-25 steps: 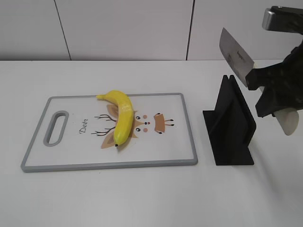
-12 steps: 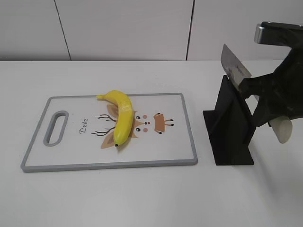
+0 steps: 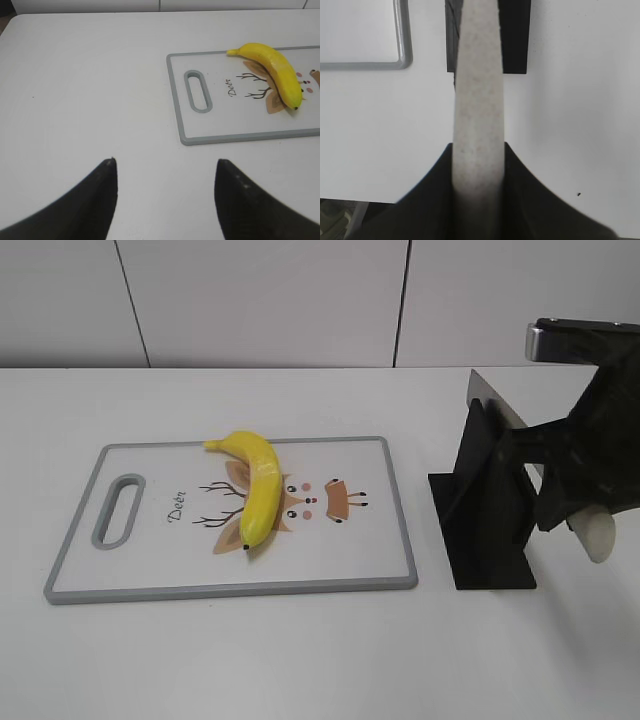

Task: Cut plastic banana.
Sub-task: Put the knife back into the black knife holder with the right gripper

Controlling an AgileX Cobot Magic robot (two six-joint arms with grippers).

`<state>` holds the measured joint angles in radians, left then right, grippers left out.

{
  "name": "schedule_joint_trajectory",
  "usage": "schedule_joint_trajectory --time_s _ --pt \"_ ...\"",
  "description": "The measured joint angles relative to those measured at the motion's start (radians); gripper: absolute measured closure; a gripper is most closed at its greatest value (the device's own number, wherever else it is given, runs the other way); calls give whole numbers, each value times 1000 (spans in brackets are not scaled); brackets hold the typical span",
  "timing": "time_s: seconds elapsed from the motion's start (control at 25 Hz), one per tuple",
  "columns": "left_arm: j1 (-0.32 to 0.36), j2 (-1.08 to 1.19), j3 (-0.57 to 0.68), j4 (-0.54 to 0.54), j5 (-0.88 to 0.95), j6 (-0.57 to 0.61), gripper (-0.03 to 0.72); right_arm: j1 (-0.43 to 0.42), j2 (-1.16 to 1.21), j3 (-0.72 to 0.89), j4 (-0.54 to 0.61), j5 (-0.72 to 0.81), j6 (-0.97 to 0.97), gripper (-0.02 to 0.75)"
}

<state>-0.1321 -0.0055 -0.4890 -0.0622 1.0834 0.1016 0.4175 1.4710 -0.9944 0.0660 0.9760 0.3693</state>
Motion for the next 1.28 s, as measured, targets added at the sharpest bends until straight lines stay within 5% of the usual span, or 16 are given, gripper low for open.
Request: schedule_joint_trajectory --time_s 0.64,1.0,1.28 --pt "0 0 0 0 0 -1 108 0 33 0 27 -2 0 564" --pt "0 0 0 0 1 -1 108 0 33 0 27 -30 -30 188" --pt "0 0 0 0 1 -1 108 0 3 0 50 -39 -112 145"
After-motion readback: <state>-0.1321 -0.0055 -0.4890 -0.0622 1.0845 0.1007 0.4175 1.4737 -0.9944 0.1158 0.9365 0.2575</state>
